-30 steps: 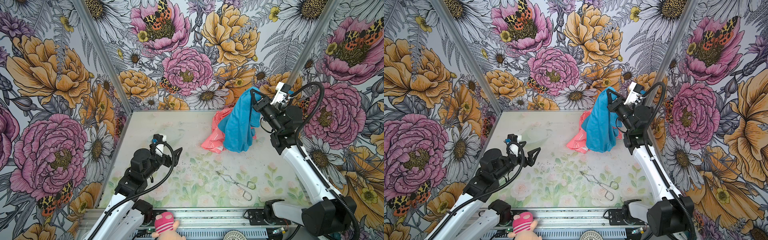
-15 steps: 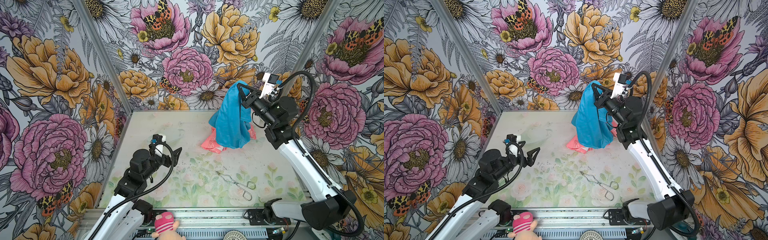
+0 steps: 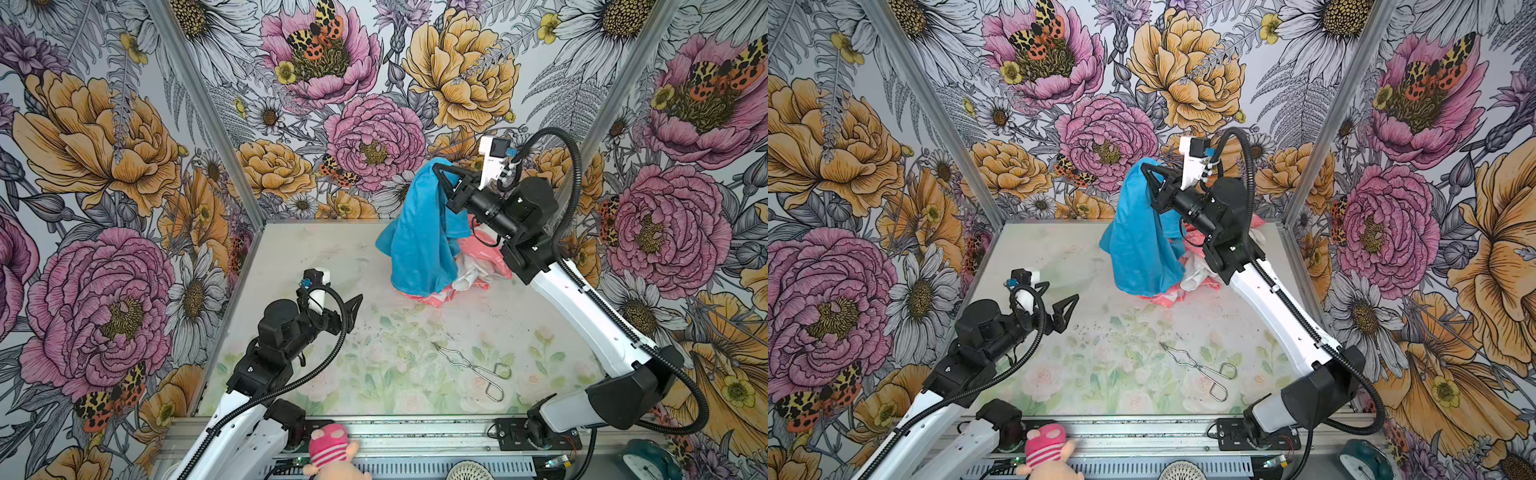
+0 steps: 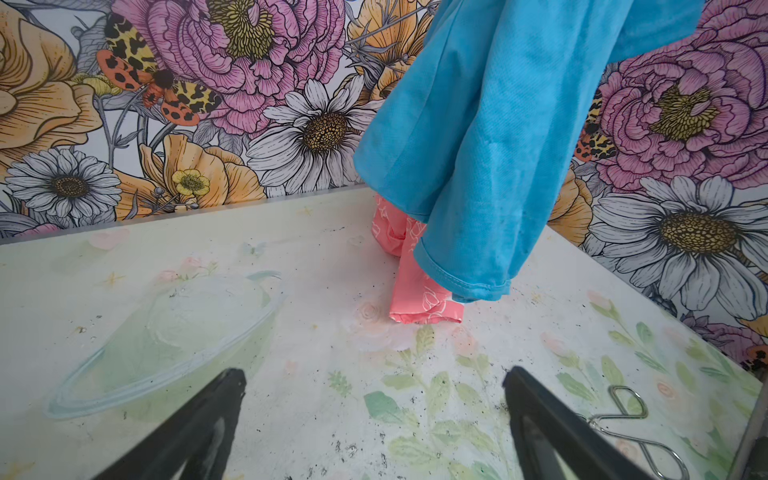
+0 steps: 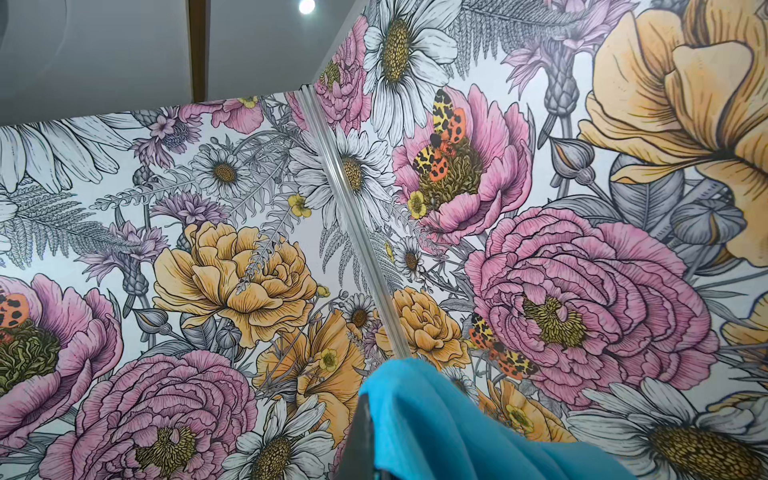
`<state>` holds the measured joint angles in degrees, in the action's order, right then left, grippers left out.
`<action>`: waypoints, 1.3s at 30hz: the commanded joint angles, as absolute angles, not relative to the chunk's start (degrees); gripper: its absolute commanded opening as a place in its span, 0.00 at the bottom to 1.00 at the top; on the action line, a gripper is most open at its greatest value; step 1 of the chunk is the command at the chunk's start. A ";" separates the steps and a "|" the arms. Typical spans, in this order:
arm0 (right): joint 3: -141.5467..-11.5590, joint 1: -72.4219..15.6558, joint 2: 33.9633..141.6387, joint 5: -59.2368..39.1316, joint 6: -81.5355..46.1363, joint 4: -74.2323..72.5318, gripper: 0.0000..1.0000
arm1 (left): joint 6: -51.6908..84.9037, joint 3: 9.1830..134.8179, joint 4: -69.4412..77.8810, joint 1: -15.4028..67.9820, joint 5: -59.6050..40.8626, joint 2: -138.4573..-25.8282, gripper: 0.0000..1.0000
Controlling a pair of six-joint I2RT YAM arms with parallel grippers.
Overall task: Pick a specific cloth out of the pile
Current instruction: 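Lift the blue cloth out of the pile with the right gripper, then carry the blue cloth toward the left gripper and lower it onto the table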
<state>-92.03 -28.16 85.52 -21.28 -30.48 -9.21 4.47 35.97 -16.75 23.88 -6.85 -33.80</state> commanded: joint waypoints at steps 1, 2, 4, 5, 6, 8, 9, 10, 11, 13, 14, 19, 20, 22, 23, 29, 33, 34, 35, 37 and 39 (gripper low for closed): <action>-95.69 -30.03 87.75 -21.21 -28.65 -9.79 0.00 | 3.78 35.24 -17.29 24.35 -5.72 -32.91 0.99; -96.36 -30.56 88.60 -21.20 -28.41 -9.55 0.00 | 3.77 35.24 -17.29 24.33 -5.68 -32.88 0.99; -98.04 -31.50 90.45 -21.09 -27.99 -9.00 0.00 | 3.79 35.27 -17.24 24.33 -5.58 -32.78 0.99; -98.78 -31.92 91.33 -21.13 -27.95 -8.79 0.00 | 3.78 35.24 -17.29 24.29 -5.54 -32.70 0.99; -99.54 -32.39 92.34 -21.23 -27.86 -8.62 0.00 | 3.78 35.24 -17.32 24.35 -5.51 -32.65 0.99; -101.19 -33.37 94.51 -21.14 -27.62 -8.34 0.00 | 3.74 35.24 -17.31 24.35 -5.29 -32.52 0.98; -102.10 -33.78 95.57 -21.30 -27.60 -8.19 0.00 | 3.72 35.24 -17.31 24.35 -5.20 -32.41 0.99; -103.13 -34.17 96.78 -21.35 -27.60 -7.92 0.00 | 3.69 35.17 -17.31 24.34 -5.14 -32.27 0.99; -103.99 -34.47 97.74 -21.51 -27.53 -7.75 0.00 | 3.69 35.19 -17.31 24.34 -5.02 -32.15 0.99; -106.04 -35.19 100.25 -21.65 -27.51 -7.25 0.00 | 3.69 35.16 -17.31 24.35 -4.92 -32.00 0.99; -107.30 -35.54 101.49 -21.71 -27.47 -6.84 0.00 | 3.69 35.16 -17.31 24.35 -4.84 -31.99 0.99; -114.43 -37.53 108.48 -22.21 -27.51 -5.00 0.00 | 3.59 35.16 -17.35 24.25 -4.50 -31.68 0.99; -116.38 -37.99 110.04 -22.39 -27.52 -4.48 0.00 | 3.60 35.16 -17.40 24.20 -4.51 -31.64 0.99; -120.20 -38.78 113.21 -22.69 -27.60 -3.24 0.00 | 3.60 35.16 -17.40 24.24 -4.40 -31.55 0.99; -122.26 -39.20 114.93 -22.93 -27.68 -2.60 0.00 | 3.61 35.16 -17.40 24.21 -4.33 -31.47 0.99; -137.67 -41.13 126.20 -24.76 -29.02 0.92 0.00 | 3.56 35.06 -17.40 24.17 -3.87 -30.88 0.99; -147.44 -41.60 134.53 -26.10 -31.57 0.88 0.00 | 3.44 34.98 -17.45 24.12 -3.13 -30.32 0.99; -148.93 -41.57 136.20 -26.02 -31.93 0.80 0.00 | 3.43 34.94 -17.41 24.13 -3.08 -30.20 0.99; -150.46 -41.59 138.01 -25.93 -32.35 0.68 0.00 | 3.43 34.92 -17.45 24.16 -2.91 -30.06 0.99; -151.08 -41.66 140.62 -25.76 -32.61 -0.10 0.00 | 3.43 34.85 -17.51 24.15 -2.73 -29.98 0.99; -151.08 -41.66 143.23 -25.26 -32.24 0.62 0.00 | 3.34 34.89 -17.49 24.18 -2.55 -29.94 0.99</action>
